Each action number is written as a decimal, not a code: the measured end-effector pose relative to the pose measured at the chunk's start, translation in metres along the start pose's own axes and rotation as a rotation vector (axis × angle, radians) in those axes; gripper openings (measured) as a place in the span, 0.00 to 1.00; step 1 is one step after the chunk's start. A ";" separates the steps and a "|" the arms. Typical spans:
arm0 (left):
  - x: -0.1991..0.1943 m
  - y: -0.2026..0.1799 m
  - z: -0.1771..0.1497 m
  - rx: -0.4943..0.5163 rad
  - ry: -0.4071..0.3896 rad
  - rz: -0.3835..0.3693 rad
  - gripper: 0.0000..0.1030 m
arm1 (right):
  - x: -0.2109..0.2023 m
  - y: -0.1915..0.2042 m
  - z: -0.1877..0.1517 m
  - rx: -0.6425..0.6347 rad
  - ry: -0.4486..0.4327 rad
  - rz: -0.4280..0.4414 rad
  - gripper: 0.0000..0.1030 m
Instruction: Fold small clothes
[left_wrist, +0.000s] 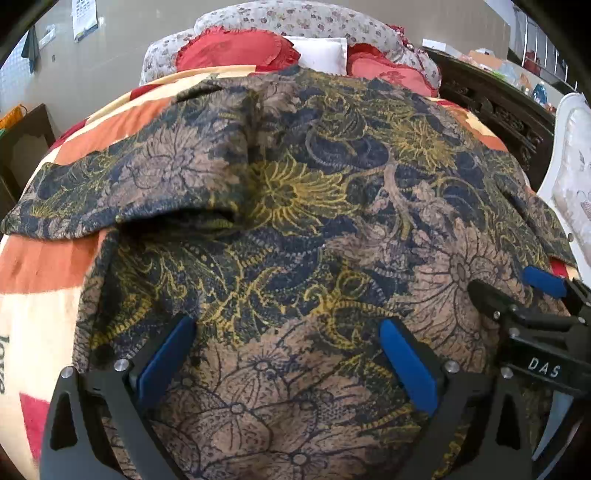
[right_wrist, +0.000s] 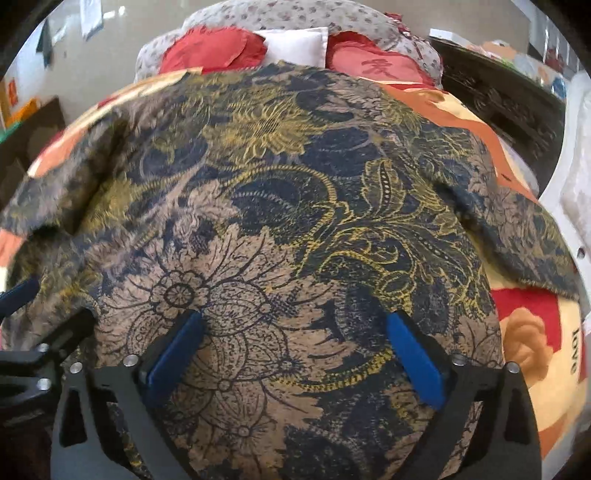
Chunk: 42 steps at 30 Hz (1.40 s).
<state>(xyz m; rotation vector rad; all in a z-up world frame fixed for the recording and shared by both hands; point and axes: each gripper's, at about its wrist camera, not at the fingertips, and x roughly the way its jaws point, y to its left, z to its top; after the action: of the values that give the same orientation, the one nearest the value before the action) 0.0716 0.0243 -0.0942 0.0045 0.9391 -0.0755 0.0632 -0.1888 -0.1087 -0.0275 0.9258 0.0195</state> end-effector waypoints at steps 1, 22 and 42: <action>0.001 0.000 0.000 0.001 0.003 -0.002 1.00 | 0.000 -0.002 0.000 0.006 0.000 0.009 1.00; 0.003 0.002 -0.002 -0.011 -0.003 -0.018 1.00 | 0.000 -0.001 0.001 0.002 0.003 0.004 1.00; 0.005 0.001 -0.001 -0.006 0.004 -0.012 1.00 | -0.001 -0.001 0.001 0.002 0.004 0.006 1.00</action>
<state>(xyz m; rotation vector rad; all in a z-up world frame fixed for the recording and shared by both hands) 0.0737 0.0248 -0.0988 -0.0063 0.9431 -0.0839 0.0637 -0.1899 -0.1076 -0.0232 0.9298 0.0242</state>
